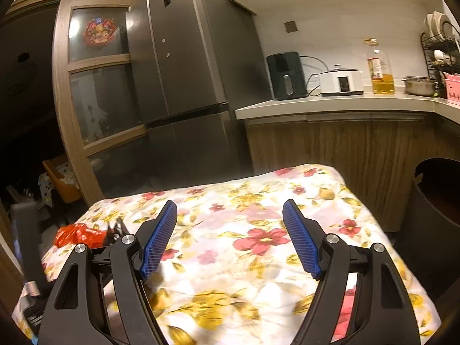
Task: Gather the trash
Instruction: 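Grasp the black plastic bag with the left tool while the right tool grasps the red plastic bag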
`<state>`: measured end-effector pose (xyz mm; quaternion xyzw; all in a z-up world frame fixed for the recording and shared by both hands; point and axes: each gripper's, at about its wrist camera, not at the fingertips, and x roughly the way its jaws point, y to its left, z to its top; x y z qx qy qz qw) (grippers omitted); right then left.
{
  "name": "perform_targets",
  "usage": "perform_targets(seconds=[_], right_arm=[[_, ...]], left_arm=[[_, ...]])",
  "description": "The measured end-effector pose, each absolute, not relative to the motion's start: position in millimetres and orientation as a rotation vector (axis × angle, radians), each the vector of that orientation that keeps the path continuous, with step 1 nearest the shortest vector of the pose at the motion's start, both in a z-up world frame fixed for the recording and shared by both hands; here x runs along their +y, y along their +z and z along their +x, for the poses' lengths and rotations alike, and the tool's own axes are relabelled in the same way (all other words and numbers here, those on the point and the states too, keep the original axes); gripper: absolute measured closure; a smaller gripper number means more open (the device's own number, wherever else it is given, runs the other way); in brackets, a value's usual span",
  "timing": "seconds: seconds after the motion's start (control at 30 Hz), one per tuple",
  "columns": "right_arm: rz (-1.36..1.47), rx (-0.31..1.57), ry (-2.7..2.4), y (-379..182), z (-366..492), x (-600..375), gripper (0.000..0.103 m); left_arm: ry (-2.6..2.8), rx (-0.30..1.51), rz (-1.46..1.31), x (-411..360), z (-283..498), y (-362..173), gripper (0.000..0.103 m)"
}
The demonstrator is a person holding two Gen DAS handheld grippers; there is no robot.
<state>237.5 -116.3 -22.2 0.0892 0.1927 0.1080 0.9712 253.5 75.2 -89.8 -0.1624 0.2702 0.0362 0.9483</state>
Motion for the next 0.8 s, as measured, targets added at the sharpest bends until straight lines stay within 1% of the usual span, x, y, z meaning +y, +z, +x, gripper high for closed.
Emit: perform_targets(seconds=[0.3, 0.53, 0.8], right_arm=[[0.137, 0.430, 0.319, -32, 246, -56, 0.029], [0.115, 0.467, 0.393, -39, 257, -7, 0.029], [0.090, 0.499, 0.506, -44, 267, 55, 0.029]], left_arm=[[0.171, 0.475, -0.289, 109, 202, -70, 0.100], [0.263, 0.435, -0.323, 151, 177, -59, 0.100], [0.330, 0.389, -0.327, 181, 156, -52, 0.100]])
